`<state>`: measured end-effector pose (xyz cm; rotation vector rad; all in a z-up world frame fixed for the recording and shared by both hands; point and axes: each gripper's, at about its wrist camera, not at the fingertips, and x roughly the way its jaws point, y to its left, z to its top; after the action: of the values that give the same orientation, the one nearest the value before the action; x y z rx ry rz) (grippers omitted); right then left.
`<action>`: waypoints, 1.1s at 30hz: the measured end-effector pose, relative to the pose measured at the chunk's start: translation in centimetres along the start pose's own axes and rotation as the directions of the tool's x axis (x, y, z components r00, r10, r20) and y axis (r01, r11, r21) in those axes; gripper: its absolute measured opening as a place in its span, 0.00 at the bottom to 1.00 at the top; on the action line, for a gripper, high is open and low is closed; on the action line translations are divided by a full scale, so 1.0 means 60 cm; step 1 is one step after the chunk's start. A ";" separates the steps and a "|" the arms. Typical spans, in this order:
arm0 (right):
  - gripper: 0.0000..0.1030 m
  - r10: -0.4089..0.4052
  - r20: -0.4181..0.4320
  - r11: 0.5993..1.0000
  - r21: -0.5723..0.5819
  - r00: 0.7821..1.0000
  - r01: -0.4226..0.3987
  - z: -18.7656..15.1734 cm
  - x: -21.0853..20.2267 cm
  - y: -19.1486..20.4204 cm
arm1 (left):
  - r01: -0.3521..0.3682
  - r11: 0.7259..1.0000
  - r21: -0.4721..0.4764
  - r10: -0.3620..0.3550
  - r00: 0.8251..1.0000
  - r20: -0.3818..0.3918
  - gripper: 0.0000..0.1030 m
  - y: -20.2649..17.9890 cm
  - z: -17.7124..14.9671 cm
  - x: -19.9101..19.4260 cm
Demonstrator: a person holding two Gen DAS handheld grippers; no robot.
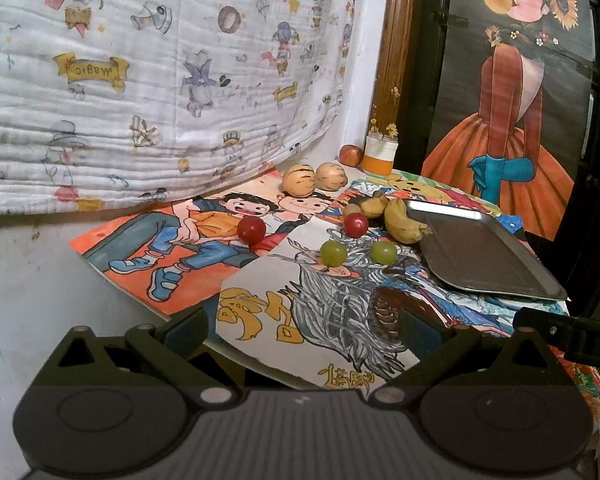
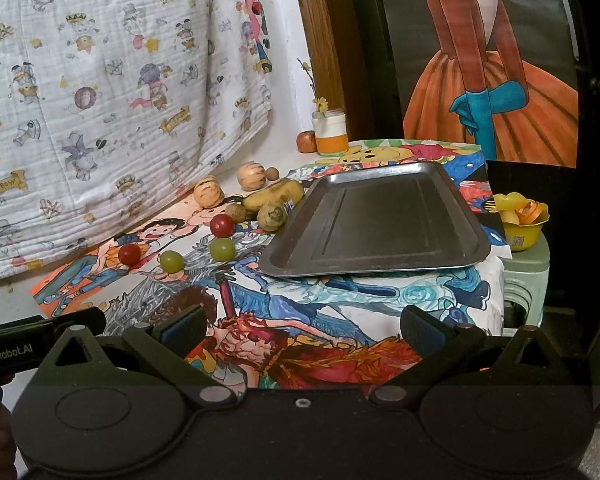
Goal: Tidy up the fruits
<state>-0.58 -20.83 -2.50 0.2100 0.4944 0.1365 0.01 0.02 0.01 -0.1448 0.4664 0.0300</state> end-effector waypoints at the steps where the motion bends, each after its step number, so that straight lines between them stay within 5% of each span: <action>1: 1.00 0.000 0.000 1.000 0.000 1.000 0.000 0.000 0.000 0.000 | 0.000 1.000 0.000 0.000 1.000 0.000 1.00 0.000 0.000 0.000; 33: 1.00 0.001 -0.008 1.000 0.002 1.000 -0.001 0.012 -0.003 -0.005 | -0.001 1.000 -0.001 0.001 1.000 -0.006 1.00 0.000 0.000 0.000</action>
<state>-0.35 -21.26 -1.88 0.2120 0.5021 0.1375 0.01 0.04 0.01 -0.1452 0.4729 0.0307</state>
